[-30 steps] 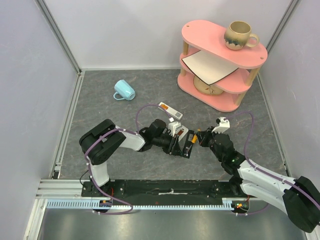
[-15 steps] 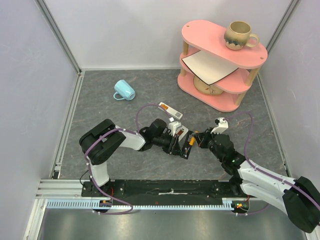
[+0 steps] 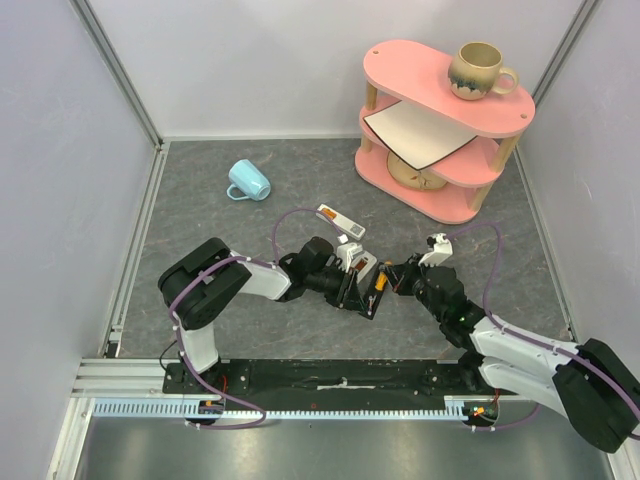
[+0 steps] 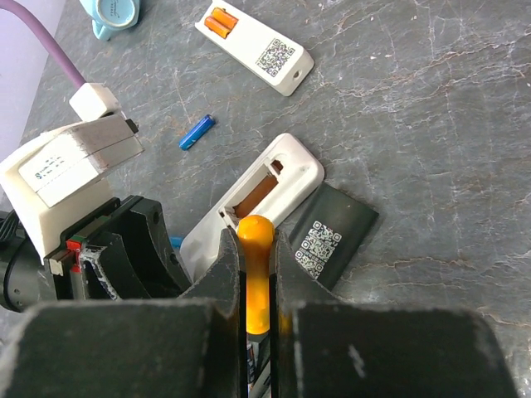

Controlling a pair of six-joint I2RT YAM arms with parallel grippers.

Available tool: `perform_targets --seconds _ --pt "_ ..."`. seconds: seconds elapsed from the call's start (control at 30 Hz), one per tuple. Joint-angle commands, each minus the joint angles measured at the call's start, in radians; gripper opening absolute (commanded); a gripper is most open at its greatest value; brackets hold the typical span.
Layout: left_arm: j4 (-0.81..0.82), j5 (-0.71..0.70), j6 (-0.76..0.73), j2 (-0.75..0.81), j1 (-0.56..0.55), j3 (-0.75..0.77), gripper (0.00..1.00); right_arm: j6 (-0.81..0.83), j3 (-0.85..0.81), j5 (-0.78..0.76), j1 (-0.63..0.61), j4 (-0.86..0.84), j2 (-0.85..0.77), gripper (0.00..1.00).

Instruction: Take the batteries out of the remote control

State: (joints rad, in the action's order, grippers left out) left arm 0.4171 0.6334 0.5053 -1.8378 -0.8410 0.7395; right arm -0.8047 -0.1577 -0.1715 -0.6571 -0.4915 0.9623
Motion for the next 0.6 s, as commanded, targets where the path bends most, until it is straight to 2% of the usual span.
perform_targets --seconds 0.0,0.57 --pt "-0.032 -0.038 -0.002 0.009 -0.003 0.006 0.31 -0.071 -0.04 0.064 -0.009 -0.099 0.006 0.0" --pt "-0.116 -0.109 -0.034 0.057 0.002 0.015 0.29 -0.039 -0.083 0.069 -0.009 0.005 -0.057 0.0"
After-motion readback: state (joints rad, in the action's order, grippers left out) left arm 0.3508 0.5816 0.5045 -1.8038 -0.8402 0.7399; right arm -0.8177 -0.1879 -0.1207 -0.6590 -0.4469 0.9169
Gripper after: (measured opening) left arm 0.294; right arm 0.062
